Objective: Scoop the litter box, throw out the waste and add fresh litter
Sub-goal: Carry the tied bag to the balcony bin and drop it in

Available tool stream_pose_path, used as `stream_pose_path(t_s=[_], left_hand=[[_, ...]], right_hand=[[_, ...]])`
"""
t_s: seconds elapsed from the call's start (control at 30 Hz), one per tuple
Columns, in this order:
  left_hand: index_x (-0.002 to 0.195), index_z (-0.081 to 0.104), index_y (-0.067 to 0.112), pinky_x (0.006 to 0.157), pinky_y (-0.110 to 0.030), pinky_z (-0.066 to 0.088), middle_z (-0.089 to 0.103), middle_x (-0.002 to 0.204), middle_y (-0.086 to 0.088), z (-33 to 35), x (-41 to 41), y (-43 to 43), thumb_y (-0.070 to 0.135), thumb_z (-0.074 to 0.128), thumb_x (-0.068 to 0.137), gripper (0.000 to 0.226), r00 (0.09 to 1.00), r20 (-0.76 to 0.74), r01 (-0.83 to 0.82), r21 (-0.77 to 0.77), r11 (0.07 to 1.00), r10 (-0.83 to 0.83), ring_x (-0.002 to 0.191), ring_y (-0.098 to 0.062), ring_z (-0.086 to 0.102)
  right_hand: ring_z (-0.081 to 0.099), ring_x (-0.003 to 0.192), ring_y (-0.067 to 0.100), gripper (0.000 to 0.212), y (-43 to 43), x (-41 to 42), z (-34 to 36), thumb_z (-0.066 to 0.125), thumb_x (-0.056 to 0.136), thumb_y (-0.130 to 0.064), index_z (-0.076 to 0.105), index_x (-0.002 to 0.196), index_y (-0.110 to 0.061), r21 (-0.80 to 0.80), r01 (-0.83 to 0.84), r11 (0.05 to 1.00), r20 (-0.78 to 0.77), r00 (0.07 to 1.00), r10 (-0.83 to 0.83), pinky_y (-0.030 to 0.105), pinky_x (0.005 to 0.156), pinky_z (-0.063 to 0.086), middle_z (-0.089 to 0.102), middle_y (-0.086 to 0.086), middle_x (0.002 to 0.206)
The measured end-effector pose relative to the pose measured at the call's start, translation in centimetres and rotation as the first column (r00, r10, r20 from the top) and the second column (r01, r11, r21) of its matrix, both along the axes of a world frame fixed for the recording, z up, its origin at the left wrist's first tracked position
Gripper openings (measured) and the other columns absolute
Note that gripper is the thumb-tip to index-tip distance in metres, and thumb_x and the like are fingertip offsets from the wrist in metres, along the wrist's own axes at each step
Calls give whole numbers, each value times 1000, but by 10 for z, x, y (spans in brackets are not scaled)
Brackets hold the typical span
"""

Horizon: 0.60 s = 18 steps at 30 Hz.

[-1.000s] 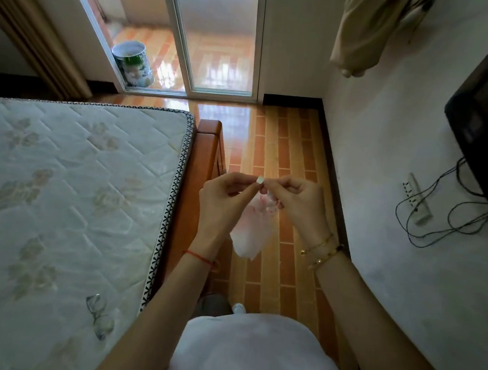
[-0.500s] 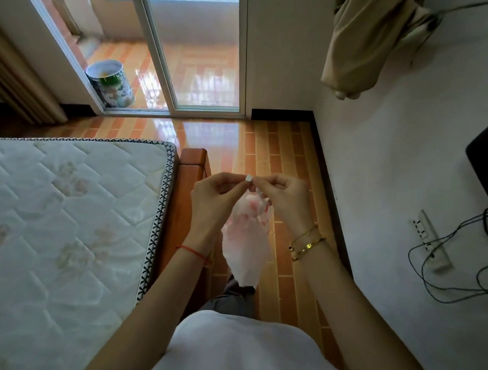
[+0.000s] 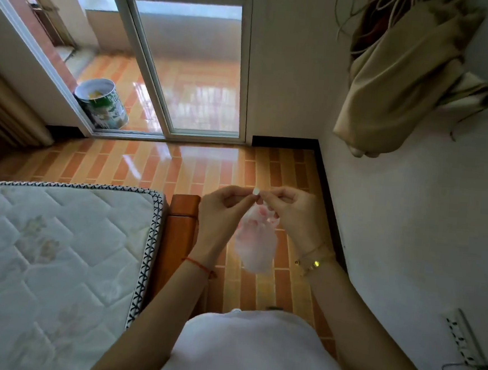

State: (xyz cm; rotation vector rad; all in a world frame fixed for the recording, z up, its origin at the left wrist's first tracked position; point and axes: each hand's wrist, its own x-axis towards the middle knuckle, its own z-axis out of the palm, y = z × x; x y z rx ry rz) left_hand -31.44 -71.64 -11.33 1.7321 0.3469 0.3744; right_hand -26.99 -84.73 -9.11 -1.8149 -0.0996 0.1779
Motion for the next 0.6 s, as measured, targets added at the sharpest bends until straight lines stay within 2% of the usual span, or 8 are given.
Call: stream_pose_path(t_s=[0.13, 0.33, 0.6], left_hand=[[98, 75, 7, 88, -45, 57, 75, 92, -8, 7, 61, 20, 15, 74, 84, 17, 1000, 11, -1, 12, 1000, 1, 91, -21, 71], [96, 77, 9, 87, -48, 57, 76, 89, -7, 6, 154, 50, 21, 76, 81, 19, 994, 24, -106, 18, 994, 105, 88, -22, 72], [94, 77, 9, 86, -43, 58, 76, 87, -5, 5, 270, 80, 18, 78, 80, 17, 958, 31, -286, 11, 958, 285, 86, -18, 72]], right_hand=[[63, 65, -1, 12, 22, 64, 3, 70, 84, -29, 72, 79, -19, -2, -15, 1000, 3, 1000, 15, 10, 56, 49, 68, -7, 71], [59, 56, -6, 20, 58, 166, -1, 69, 85, -19, 72, 87, 0, 97, -98, 990, 1, 995, 98, 7, 50, 44, 64, -1, 67], [61, 60, -2, 17, 100, 304, -5, 71, 84, -22, 73, 87, -6, 60, -251, 966, 6, 968, 252, 10, 54, 48, 67, 0, 70]])
